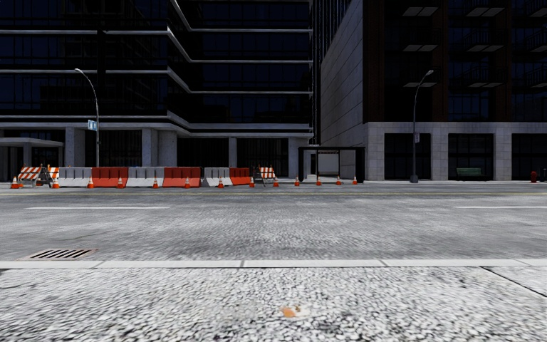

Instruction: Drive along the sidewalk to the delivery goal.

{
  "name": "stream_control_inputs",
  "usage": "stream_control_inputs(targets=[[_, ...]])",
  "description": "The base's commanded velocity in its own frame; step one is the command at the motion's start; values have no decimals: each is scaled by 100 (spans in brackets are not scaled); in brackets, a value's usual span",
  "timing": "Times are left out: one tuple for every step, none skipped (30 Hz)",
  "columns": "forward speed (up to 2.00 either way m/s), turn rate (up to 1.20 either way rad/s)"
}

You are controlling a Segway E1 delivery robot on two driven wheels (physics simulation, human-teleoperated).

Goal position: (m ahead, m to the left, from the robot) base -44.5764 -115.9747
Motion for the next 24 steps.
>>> stream_control_inputs(targets=[[0,0],[0,0],[0,0],[0,0],[0,0],[0,0],[0,0],[0,0],[0,0],[0,0],[0,0],[0,0],[0,0],[0,0],[0,0],[0,0],[0,0],[0,0],[0,0],[0,0],[0,0],[0,0],[0,0],[0,0]])
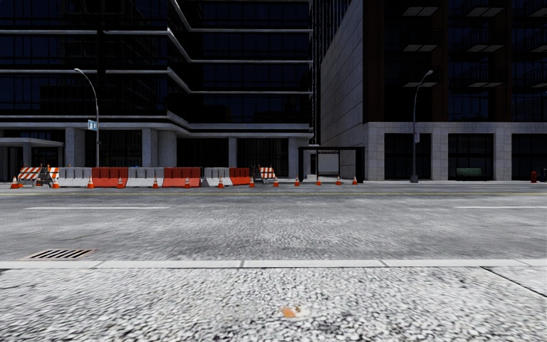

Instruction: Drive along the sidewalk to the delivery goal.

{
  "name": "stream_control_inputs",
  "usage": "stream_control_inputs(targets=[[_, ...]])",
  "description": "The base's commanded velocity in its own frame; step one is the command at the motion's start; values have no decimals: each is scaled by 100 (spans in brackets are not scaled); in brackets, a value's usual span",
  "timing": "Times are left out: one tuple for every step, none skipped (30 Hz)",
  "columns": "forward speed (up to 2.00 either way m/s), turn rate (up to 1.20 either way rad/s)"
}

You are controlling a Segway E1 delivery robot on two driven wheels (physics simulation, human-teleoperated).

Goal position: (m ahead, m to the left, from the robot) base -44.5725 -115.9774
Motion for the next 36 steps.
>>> stream_control_inputs(targets=[[0,0],[0,0],[0,0],[0,0],[0,0],[0,0],[1,0],[9,0],[9,0],[15,-5],[23,-9],[31,-13],[40,-18],[40,-18],[47,-20],[69,-36],[71,-36],[73,-36],[76,-36],[76,-36],[78,-36],[81,-36],[82,-36],[84,-36],[84,-36],[86,-45],[86,-55],[87,-58],[88,-59],[88,-59],[91,-59],[95,-59],[98,-59],[99,-59],[99,-59],[100,-59]])
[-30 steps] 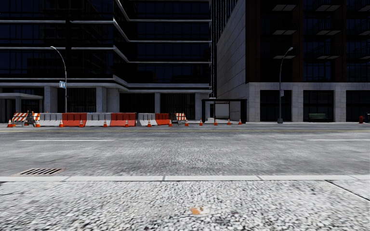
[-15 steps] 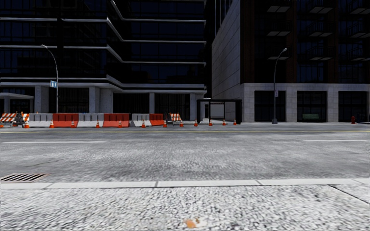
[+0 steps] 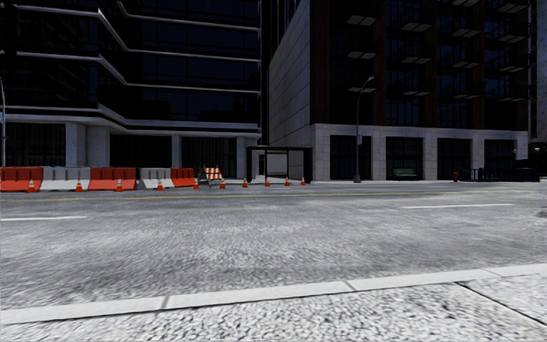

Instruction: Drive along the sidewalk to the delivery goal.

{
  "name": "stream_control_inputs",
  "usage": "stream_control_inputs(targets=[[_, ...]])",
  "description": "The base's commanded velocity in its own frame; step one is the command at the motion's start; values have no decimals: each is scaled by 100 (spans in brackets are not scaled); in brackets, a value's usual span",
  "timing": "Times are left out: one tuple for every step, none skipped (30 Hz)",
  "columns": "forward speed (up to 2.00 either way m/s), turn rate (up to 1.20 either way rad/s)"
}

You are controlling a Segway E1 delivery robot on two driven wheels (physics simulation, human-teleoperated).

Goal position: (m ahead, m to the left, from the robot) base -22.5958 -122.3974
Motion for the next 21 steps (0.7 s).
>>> stream_control_inputs(targets=[[100,-59],[100,-59],[100,-59],[100,-59],[100,-59],[100,-59],[100,-59],[100,-59],[100,-59],[100,-59],[100,-59],[100,-59],[100,-59],[100,-59],[100,-59],[100,-59],[100,-59],[100,-59],[99,-59],[99,-59],[99,-59]])
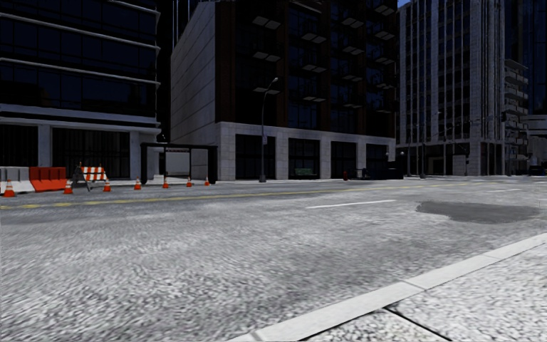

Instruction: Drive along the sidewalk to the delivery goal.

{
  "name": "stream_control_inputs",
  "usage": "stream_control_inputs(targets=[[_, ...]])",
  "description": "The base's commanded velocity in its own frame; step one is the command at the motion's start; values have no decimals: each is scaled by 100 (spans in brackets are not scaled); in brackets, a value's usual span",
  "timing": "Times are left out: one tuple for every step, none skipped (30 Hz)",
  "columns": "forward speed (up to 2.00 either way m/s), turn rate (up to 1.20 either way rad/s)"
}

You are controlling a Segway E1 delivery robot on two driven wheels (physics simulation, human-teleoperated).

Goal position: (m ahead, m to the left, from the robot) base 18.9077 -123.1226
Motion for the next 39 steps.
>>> stream_control_inputs(targets=[[99,-59],[99,-59],[99,-59],[99,-59],[99,-59],[99,-59],[98,-59],[93,-59],[91,-59],[89,-59],[89,-59],[89,-59],[88,-59],[88,-59],[88,-59],[88,-59],[88,-59],[88,-59],[83,-55],[82,-54],[82,-53],[82,-53],[82,-53],[82,-53],[82,-51],[82,-48],[82,-48],[82,-47],[82,-46],[81,-41],[81,-41],[81,-40],[81,-40],[81,-39],[81,-39],[81,-39],[81,-39],[81,-47],[81,-53]])
